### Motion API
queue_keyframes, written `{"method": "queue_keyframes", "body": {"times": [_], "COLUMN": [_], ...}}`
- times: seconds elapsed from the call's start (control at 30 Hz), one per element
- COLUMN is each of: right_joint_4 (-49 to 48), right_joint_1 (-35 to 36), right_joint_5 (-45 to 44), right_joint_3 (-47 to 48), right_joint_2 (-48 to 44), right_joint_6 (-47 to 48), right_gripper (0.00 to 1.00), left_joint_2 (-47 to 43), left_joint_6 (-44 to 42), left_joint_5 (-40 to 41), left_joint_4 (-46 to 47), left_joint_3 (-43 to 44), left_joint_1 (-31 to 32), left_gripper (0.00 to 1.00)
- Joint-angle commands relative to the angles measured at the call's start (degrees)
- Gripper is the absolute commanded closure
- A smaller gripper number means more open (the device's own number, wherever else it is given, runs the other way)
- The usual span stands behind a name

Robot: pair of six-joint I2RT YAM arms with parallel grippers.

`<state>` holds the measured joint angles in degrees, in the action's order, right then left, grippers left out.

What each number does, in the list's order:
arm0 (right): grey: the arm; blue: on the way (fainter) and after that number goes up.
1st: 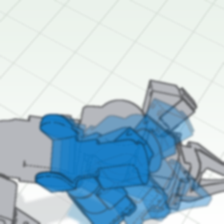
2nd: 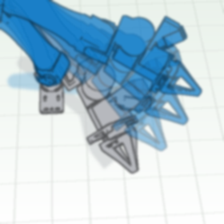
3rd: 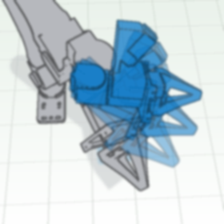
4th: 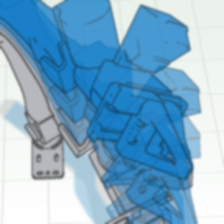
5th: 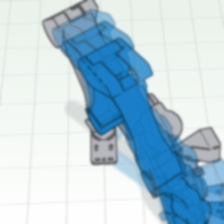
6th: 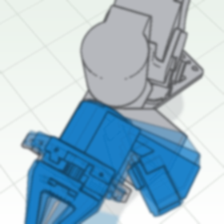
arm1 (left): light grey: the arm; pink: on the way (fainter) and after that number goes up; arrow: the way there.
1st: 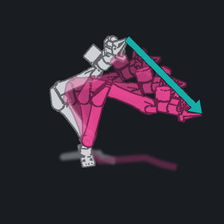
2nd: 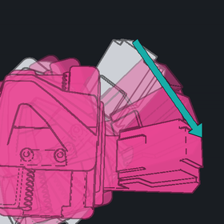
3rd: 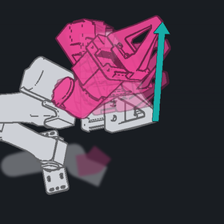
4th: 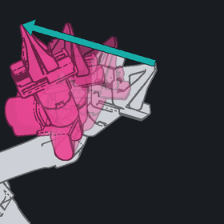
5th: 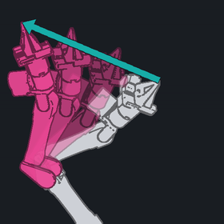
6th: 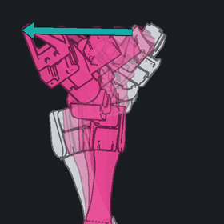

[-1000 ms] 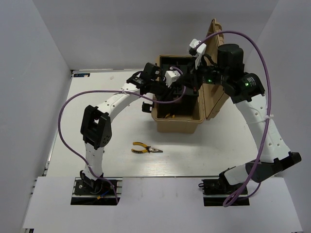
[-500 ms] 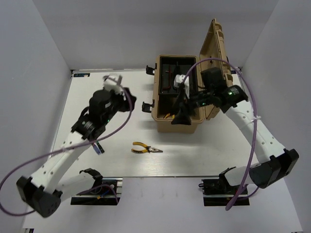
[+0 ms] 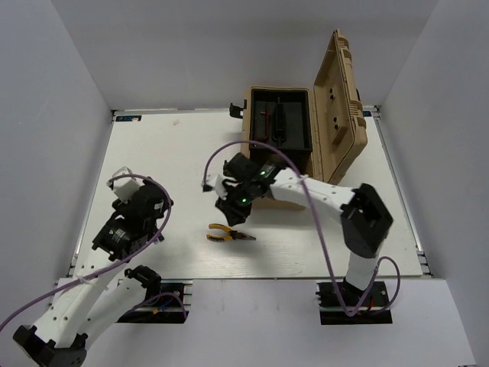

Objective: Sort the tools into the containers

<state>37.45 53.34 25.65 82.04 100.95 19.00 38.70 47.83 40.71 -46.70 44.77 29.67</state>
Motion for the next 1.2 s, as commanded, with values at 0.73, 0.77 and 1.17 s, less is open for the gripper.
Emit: {"method": "queue_keyframes", "body": {"times": [0.73,0.77,1.17], "right_joint_4": [-8.1,-8.2,-8.5], "right_joint_1": [6.4,6.5,9.7], "right_joint_5": [-18.6,-19.2,-24.9], "right_joint_3": [10.2,9.8,3.5], "right_joint_2": [20.2,20.3,19.6], "right_joint_6": [-6.9,-7.0,-5.6], "right_gripper": [0.45,0.47,0.62], "left_joint_2": [-8.0,-8.6,-12.0], "left_joint_6": [19.2,19.2,23.1], "left_joint_5": [3.0,3.0,2.3], "left_joint_4": [-14.6,-14.6,-16.9], "left_joint_3": [-6.3,-6.3,-7.5], "left_joint_1": [-0.2,-0.2,-0.2], "left_gripper": [0.16,0.16,0.16]}}
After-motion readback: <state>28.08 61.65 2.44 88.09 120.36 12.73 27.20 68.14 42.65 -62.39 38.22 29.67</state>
